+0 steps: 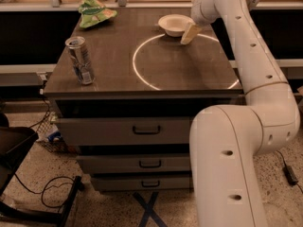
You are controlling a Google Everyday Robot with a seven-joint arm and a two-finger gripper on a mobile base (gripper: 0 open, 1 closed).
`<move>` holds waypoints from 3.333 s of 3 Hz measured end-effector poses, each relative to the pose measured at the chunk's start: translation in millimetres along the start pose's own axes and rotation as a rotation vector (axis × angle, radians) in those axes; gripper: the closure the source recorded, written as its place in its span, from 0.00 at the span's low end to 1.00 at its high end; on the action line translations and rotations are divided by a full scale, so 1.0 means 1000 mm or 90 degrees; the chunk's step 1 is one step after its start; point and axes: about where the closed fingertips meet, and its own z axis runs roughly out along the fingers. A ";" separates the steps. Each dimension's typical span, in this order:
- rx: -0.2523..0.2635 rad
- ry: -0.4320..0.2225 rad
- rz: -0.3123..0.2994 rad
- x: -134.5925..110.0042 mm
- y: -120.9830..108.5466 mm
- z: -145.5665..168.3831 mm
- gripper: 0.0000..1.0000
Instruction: Move paper bowl near redbull can
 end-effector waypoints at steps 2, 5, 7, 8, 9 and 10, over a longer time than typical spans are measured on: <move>-0.013 0.013 -0.015 0.005 0.007 0.008 0.38; -0.024 0.011 -0.015 0.003 0.016 0.019 1.00; -0.037 0.016 -0.043 -0.006 0.012 0.005 1.00; -0.048 0.015 -0.072 -0.019 -0.002 -0.032 1.00; -0.065 -0.001 -0.099 -0.036 -0.009 -0.071 1.00; -0.077 -0.012 -0.115 -0.050 -0.015 -0.106 1.00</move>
Offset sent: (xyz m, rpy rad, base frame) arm 0.0011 -0.0028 -0.0077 -0.0308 0.0105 0.0023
